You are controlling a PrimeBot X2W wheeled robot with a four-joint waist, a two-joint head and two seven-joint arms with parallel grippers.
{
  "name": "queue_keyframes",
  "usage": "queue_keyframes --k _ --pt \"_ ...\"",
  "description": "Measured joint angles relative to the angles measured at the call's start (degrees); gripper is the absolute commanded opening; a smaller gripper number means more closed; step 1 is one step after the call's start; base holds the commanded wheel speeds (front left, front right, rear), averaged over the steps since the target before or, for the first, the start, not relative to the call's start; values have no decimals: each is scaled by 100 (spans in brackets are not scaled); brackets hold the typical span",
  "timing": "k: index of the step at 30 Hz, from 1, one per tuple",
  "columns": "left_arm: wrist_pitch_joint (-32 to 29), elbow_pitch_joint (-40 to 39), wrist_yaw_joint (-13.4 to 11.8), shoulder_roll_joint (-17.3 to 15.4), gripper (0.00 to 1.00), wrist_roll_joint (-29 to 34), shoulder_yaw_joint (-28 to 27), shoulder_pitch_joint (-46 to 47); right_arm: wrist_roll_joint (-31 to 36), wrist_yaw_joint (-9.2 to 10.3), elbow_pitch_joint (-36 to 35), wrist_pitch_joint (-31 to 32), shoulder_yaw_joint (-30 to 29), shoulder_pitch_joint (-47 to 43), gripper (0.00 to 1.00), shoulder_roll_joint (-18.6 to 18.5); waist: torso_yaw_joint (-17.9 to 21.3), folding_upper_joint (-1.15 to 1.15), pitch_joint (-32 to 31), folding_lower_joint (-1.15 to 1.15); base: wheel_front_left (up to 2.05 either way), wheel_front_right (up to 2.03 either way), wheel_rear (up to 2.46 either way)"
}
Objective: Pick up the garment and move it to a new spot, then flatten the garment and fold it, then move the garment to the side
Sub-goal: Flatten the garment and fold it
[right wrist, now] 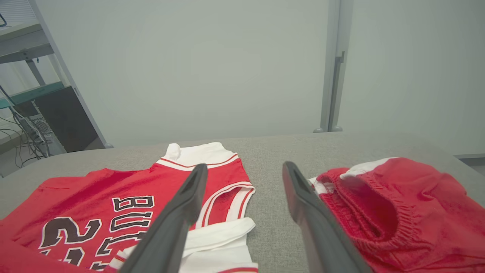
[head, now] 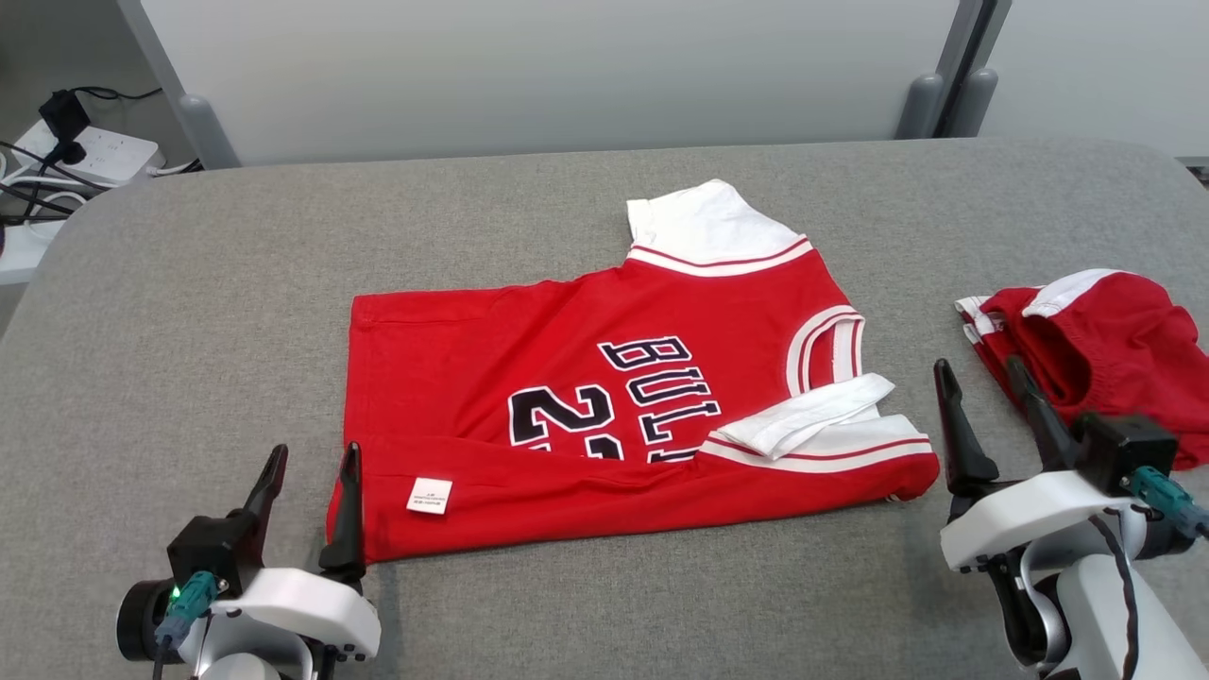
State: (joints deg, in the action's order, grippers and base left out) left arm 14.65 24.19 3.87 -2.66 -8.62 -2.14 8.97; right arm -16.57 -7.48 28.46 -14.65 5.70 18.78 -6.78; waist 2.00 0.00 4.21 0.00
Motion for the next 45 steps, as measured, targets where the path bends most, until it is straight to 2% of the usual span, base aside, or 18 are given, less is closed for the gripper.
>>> queue_keyframes --k 6,10,17,22,29,37,45 --pt "0 189 21 14 100 57 -21 -72 0 0 13 0 27 -65 100 88 57 0 -15 0 0 0 0" --pt "0 639 170 -74 100 116 -1 130 -7 0 23 0 76 -50 100 89 101 0 86 0 0 0 0" --pt "-2 1555 274 -565 100 157 285 1227 -78 0 25 0 242 188 100 94 195 0 413 0 0 0 0" --pt "-293 2079 322 -876 100 35 661 2126 -126 0 -2 0 325 366 100 96 268 0 752 0 0 0 0" --pt "-893 2403 334 -1517 100 -882 1528 3184 -218 0 -142 0 423 687 100 113 399 0 1302 0 0 0 0" --pt "-1545 2383 341 -2349 100 -1957 2418 3682 -314 0 -197 0 489 940 100 157 588 0 1794 0 0 0 0" --pt "-1726 2103 363 -2685 100 -2913 2869 3735 -402 0 -207 0 558 1031 100 219 686 0 2036 0 0 0 0"
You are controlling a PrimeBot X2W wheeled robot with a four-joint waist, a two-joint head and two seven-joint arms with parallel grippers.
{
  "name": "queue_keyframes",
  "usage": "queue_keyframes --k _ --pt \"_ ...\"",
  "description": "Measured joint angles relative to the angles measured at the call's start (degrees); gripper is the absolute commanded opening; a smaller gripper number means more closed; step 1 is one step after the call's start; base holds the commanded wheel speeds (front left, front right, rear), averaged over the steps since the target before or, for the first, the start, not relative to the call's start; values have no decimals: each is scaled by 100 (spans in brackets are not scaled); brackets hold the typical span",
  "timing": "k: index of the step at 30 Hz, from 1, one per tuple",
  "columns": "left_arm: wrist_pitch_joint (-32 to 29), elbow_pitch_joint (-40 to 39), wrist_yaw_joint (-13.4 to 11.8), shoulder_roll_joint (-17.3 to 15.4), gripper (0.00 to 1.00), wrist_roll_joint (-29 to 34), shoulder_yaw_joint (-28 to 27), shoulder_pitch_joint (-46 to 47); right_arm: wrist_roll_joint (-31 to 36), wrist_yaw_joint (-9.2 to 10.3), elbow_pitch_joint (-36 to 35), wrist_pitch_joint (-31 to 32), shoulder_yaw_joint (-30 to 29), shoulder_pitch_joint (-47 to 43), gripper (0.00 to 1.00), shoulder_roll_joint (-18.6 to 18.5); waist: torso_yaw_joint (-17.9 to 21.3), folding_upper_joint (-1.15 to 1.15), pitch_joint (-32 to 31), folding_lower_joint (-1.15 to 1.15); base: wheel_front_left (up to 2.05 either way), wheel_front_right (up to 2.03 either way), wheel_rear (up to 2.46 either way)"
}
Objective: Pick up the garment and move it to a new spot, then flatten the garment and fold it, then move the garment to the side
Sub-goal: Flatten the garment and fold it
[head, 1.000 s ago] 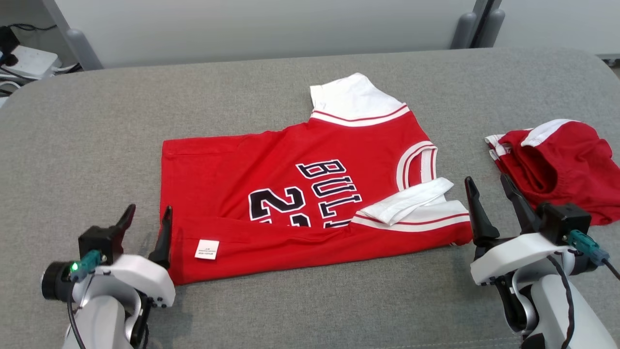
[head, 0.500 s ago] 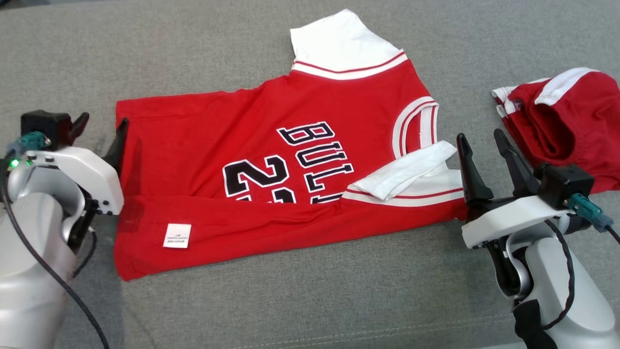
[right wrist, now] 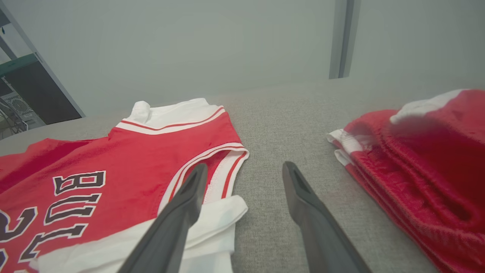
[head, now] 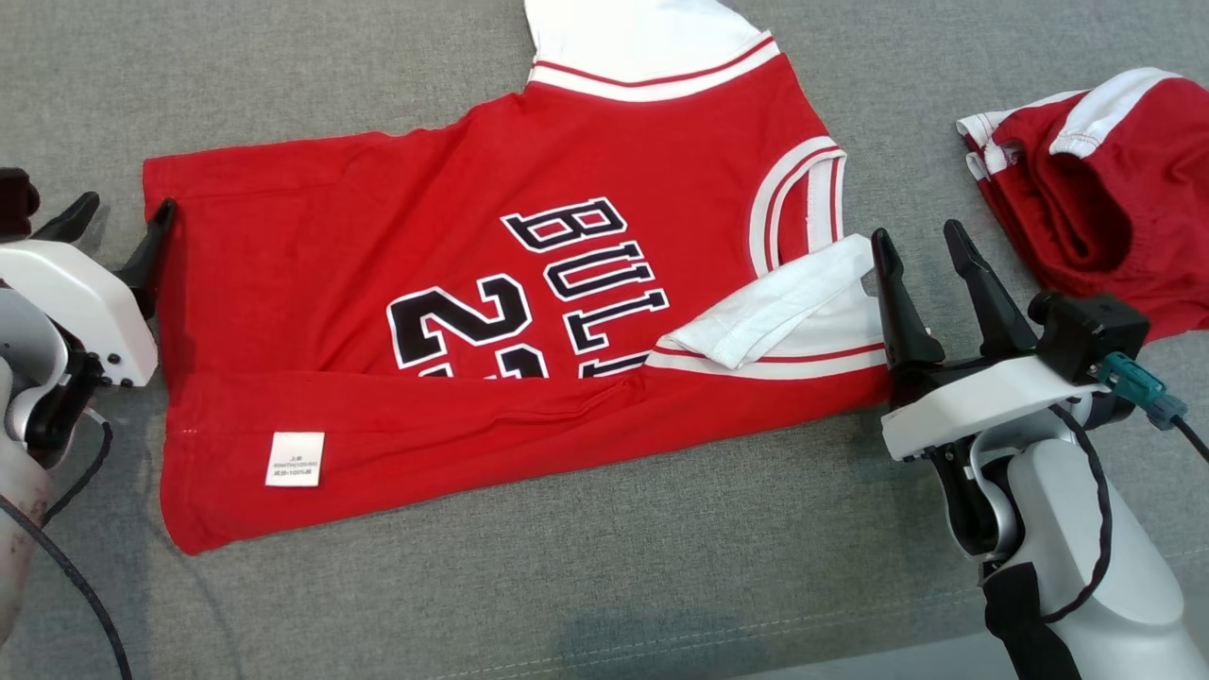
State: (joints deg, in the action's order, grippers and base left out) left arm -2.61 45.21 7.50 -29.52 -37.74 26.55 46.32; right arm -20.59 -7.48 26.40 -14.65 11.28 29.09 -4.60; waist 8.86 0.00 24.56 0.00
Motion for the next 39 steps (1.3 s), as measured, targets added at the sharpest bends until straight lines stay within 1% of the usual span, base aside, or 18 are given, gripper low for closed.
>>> queue_keyframes --k 6,9,13,16,17,20,21,22,23,25,26,34,37,39 --pt "-96 -24 0 -178 100 -335 156 271 -29 0 -1 0 51 15 100 53 87 0 138 0 0 0 0" --pt "-142 -8 0 -183 100 -584 155 371 -35 0 0 0 56 68 100 56 132 0 188 0 0 0 0" --pt "-115 102 0 -207 100 -768 160 376 -68 0 1 0 49 114 100 59 195 0 269 0 0 0 0" --pt "-119 105 0 -191 100 -834 263 378 -68 0 1 0 40 114 100 64 200 0 304 0 0 0 0" --pt "-123 102 0 -179 90 -871 286 378 -68 0 2 0 34 115 100 65 196 0 308 0 0 0 0" --pt "-38 70 0 -171 46 -1013 308 378 -69 0 8 0 23 118 100 66 176 0 312 0 0 0 0" --pt "-30 63 0 -174 37 -1059 330 378 -68 0 10 0 23 121 100 68 169 0 317 0 0 0 0" --pt "-10 65 0 -178 35 -1087 356 378 -68 0 11 0 25 126 100 73 166 0 322 0 0 0 0" --pt "13 65 0 -180 28 -1113 374 378 -68 0 14 0 31 137 100 75 166 0 330 -1 0 0 0" --pt "34 65 0 -183 2 -1149 415 378 -69 0 18 0 36 205 100 76 164 0 348 0 0 0 0" --pt "62 58 0 -187 0 -1181 435 379 -70 0 16 0 36 247 100 76 163 0 357 0 0 0 0" --pt "567 -27 0 -198 0 -1212 575 417 -116 0 36 0 48 394 100 31 98 0 353 0 0 0 0" --pt "703 -60 0 -187 0 -1228 611 463 -174 0 93 0 94 703 100 -116 22 0 341 0 0 0 0" --pt "783 -83 0 -163 0 -1229 648 461 -233 0 289 -1 213 1034 100 -256 -46 0 340 0 0 0 0"
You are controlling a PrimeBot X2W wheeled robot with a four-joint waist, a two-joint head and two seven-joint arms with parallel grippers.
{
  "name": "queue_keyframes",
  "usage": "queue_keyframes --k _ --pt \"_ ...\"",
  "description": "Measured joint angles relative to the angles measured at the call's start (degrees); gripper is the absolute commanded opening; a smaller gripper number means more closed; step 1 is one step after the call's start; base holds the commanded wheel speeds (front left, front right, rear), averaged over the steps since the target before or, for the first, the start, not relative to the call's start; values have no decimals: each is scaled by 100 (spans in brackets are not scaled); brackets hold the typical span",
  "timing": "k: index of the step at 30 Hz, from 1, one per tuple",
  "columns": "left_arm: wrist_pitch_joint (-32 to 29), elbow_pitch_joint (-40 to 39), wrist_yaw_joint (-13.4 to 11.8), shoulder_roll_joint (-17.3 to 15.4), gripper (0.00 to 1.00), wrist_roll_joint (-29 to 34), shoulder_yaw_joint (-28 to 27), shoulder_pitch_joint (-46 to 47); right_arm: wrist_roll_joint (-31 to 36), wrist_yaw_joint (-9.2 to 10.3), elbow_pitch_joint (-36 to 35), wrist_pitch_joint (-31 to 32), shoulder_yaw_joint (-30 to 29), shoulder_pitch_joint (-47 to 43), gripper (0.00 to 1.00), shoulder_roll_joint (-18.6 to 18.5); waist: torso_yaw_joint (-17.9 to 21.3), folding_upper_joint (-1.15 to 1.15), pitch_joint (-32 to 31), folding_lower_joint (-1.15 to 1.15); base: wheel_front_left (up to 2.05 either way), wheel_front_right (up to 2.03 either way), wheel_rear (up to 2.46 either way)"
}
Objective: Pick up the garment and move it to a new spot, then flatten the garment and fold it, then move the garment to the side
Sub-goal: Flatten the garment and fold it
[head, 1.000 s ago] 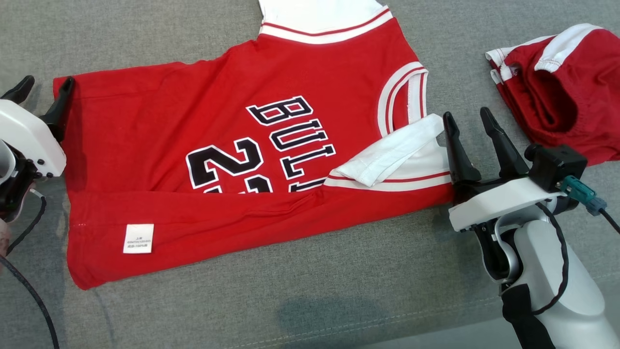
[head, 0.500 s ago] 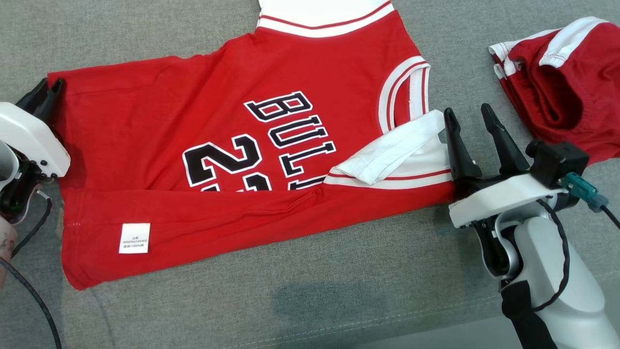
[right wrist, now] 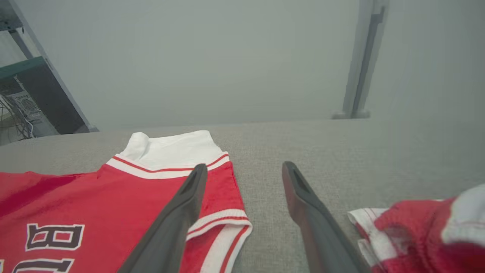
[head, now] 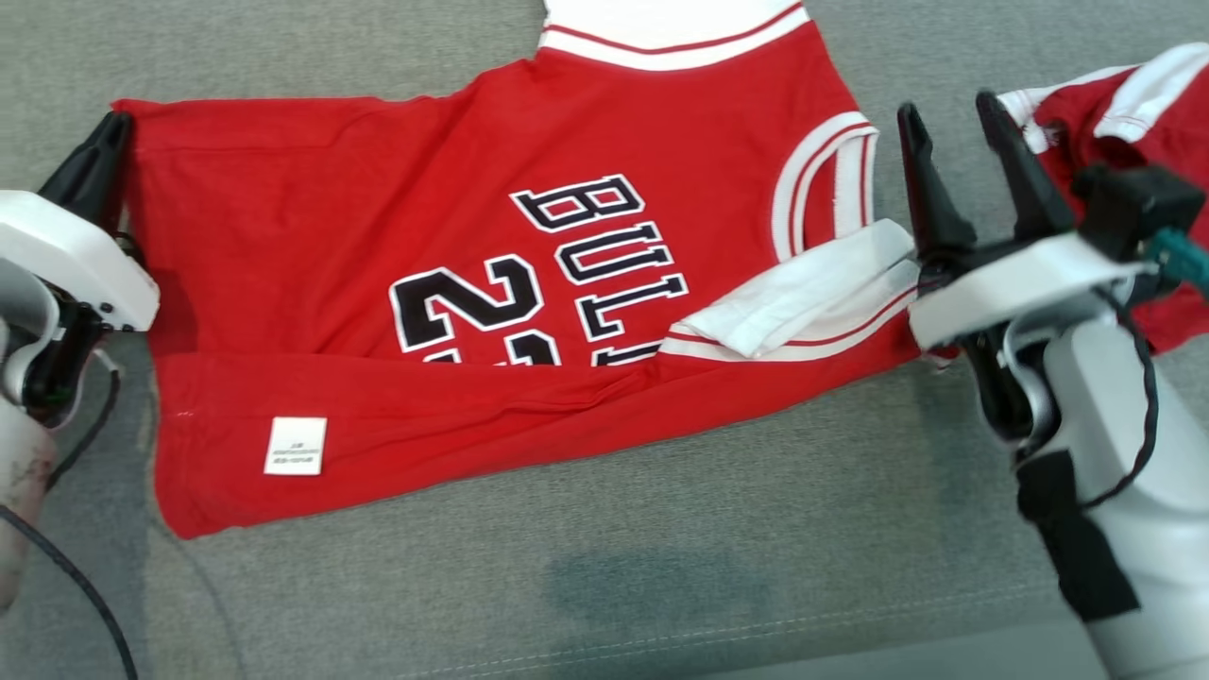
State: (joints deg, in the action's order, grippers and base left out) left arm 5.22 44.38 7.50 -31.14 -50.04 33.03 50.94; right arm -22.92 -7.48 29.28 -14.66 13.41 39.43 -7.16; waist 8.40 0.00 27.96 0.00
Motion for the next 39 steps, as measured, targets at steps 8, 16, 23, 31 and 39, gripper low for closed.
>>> queue_keyframes --k 8,16,23,31,39 --pt "350 -111 0 403 0 -34 225 -1 -300 0 1071 1 690 1357 100 -446 -407 0 74 0 0 0 0" --pt "771 -208 0 809 0 2 516 197 -918 1 2073 310 1499 2588 100 -739 -891 0 260 0 0 0 0" --pt "901 -322 0 1218 0 19 776 385 -1228 1 2632 734 2016 3361 100 -1003 -1365 0 455 0 0 0 0" --pt "920 -490 0 1551 0 11 934 580 -1597 0 3167 1168 2249 3947 100 -1157 -1834 0 672 0 0 0 0" --pt "927 -731 0 1741 0 116 884 604 -1907 0 3577 1461 2271 4295 100 -1367 -2108 0 921 0 0 0 0"
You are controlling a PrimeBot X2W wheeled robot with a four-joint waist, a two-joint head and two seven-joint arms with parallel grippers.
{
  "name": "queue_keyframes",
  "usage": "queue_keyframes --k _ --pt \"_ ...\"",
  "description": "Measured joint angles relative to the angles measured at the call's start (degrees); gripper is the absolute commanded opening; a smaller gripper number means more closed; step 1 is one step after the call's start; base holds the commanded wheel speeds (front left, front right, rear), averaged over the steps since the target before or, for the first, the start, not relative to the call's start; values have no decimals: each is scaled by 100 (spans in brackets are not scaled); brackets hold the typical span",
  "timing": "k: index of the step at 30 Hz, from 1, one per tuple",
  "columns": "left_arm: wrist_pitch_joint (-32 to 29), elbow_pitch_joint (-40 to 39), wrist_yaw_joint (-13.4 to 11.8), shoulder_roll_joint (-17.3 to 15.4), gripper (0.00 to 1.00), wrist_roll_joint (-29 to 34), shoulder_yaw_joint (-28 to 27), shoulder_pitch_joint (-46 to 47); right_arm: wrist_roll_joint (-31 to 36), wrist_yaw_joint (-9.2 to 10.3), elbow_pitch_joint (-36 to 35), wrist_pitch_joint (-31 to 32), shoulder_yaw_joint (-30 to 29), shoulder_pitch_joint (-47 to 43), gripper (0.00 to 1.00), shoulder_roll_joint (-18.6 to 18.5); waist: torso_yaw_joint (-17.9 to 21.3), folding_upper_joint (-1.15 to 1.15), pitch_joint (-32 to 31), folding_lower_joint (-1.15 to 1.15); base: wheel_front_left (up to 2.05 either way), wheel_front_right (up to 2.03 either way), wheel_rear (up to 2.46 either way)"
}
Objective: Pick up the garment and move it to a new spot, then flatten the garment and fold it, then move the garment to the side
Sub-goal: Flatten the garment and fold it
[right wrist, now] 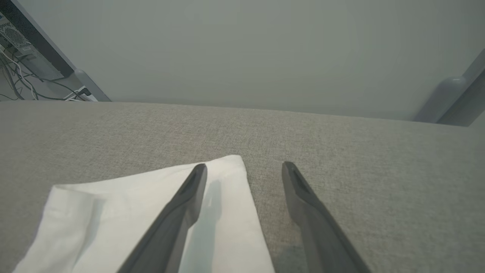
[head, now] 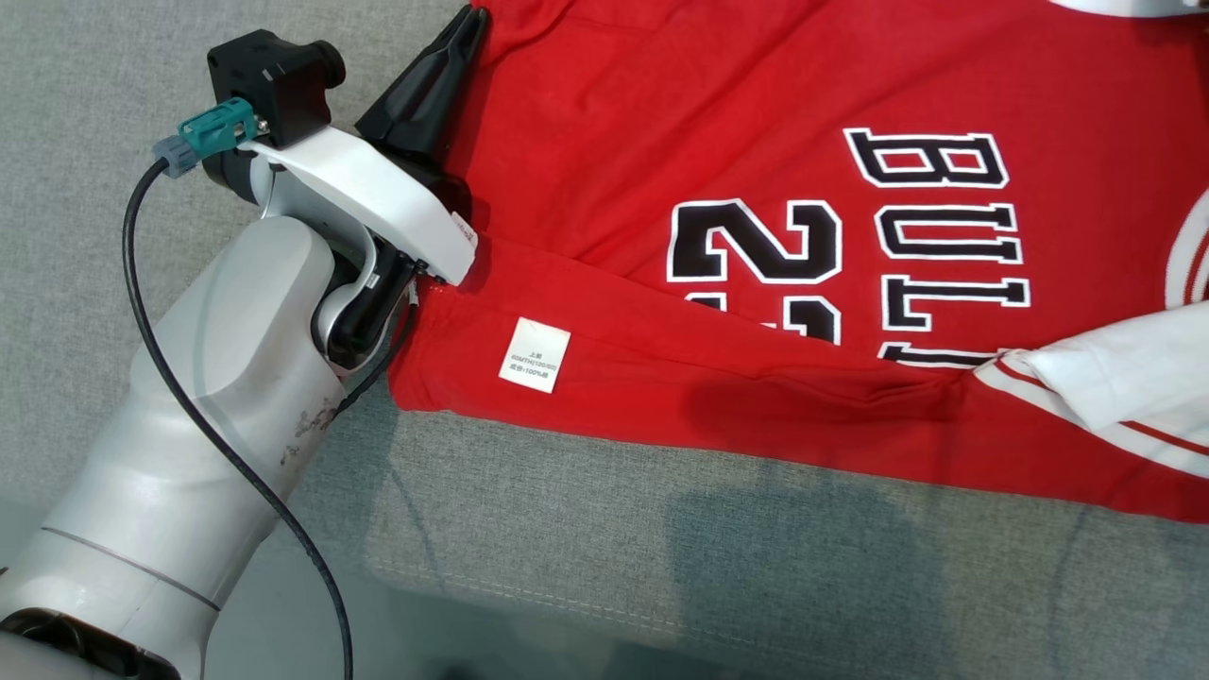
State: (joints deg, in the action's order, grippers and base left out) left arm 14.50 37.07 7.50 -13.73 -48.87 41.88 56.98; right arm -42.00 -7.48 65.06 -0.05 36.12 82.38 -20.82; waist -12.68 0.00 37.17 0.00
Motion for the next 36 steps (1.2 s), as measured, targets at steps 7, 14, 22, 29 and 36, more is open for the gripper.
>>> queue_keyframes --k 7,14,22,29,36 --pt "0 -149 0 25 0 56 -38 -3 -62 0 168 67 177 114 100 -66 -106 0 139 0 0 0 0" --pt "0 -155 0 20 0 94 -81 -3 -163 1 46 219 531 172 62 -55 -86 0 151 0 0 0 0" --pt "0 -112 0 -29 0 93 -175 -5 -452 1 -132 57 710 171 0 -85 -8 0 90 0 0 0 0" --pt "0 76 0 -333 0 42 -443 -74 -845 0 -723 -582 949 79 0 -125 251 0 -89 0 0 0 0" --pt "0 261 0 -620 0 -76 -575 -369 -1435 2 -1484 -821 1401 -597 0 -393 548 0 -390 0 0 0 0"
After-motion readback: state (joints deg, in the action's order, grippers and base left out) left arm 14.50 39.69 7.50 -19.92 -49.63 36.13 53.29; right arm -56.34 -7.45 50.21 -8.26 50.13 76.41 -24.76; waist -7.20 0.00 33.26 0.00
